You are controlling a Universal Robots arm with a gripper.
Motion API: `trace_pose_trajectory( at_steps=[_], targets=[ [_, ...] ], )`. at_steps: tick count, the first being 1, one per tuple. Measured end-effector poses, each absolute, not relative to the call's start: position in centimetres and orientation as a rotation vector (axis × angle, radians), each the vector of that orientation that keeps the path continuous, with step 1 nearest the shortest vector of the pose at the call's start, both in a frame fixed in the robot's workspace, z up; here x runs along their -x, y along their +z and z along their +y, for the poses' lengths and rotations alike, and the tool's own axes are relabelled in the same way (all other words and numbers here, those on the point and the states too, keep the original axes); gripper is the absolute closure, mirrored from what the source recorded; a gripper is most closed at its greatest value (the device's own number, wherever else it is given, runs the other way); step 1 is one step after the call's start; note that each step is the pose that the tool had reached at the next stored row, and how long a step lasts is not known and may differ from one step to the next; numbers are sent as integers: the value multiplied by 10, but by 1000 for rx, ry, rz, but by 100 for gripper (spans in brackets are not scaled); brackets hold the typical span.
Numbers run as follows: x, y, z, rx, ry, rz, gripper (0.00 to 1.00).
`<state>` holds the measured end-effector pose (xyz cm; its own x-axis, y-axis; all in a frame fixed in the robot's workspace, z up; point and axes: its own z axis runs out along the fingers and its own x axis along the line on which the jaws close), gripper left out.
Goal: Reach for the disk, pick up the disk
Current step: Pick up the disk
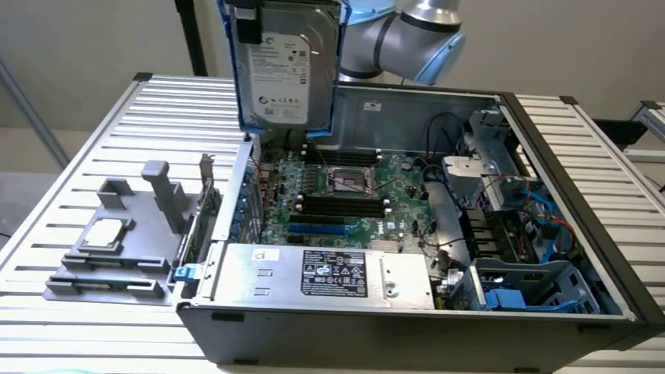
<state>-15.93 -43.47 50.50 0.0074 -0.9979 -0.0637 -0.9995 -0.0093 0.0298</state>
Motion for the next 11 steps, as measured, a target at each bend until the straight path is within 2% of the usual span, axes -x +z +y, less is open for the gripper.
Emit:
trace_pose_trajectory(
  at_steps=[11],
  targets=[
    [109,505,-455,2213,103,2194,67]
  ],
)
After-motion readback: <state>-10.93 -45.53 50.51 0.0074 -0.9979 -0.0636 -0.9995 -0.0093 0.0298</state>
